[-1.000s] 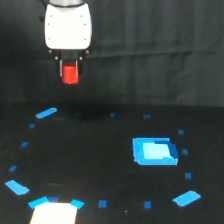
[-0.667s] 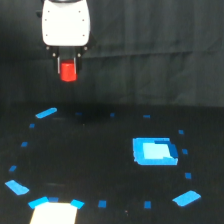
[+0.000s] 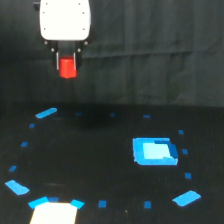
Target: Pick up the red object from the table
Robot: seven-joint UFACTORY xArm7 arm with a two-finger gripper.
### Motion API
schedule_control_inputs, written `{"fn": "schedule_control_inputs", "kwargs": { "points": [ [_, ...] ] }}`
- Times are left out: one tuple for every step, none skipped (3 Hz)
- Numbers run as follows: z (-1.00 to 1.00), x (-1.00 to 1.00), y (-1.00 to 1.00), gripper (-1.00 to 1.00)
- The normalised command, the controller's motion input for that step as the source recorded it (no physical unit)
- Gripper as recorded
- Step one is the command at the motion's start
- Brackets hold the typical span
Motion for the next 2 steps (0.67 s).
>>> {"fn": "schedule_control_inputs", "kwargs": {
  "points": [
    [1.0, -0.01, -0.74, -1.0],
    [0.31, 0.28, -0.47, -0.98]
  ]
}}
